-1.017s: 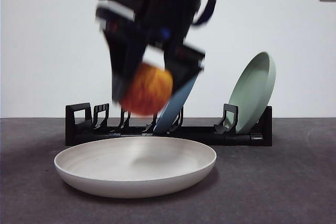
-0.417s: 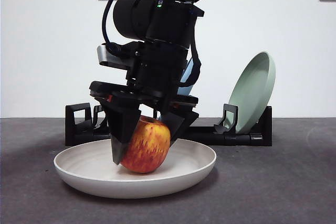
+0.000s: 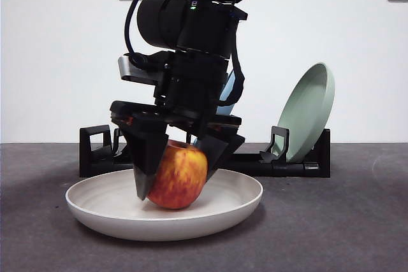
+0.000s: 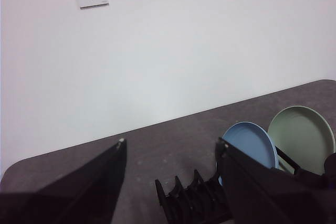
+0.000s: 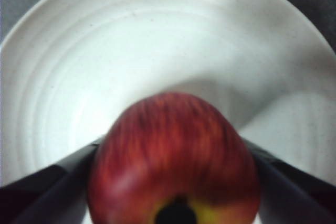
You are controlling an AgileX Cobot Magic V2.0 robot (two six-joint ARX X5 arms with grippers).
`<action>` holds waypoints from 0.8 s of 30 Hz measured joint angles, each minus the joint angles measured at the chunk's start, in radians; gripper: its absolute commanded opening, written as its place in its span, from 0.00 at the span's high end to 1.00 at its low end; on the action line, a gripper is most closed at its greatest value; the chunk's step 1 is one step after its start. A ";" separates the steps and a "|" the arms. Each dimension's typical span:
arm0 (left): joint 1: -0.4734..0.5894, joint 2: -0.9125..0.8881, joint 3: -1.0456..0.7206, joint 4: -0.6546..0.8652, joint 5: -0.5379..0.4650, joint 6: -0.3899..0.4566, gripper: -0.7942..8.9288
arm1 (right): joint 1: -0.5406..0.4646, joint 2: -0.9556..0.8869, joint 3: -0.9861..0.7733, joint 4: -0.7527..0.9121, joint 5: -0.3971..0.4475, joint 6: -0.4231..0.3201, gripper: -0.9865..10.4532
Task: Take the yellow plate from the plate rack,put the plate on the table,take the apple from the table,put the apple in the plate
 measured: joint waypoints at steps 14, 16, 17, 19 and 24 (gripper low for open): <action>0.000 0.015 0.000 -0.016 0.042 -0.012 0.63 | 0.000 -0.049 0.047 -0.069 -0.002 0.000 0.50; 0.000 0.033 0.000 -0.017 0.062 -0.011 0.63 | -0.001 -0.095 0.050 -0.072 -0.002 0.000 0.50; 0.000 0.047 0.000 -0.017 0.072 -0.011 0.63 | -0.001 -0.122 0.053 -0.071 -0.002 -0.002 0.50; 0.000 0.077 0.000 -0.017 0.096 -0.010 0.63 | -0.004 -0.177 0.056 -0.073 -0.002 -0.009 0.50; 0.000 0.172 0.000 -0.017 0.181 0.036 0.64 | -0.021 -0.315 0.058 -0.102 -0.001 -0.030 0.61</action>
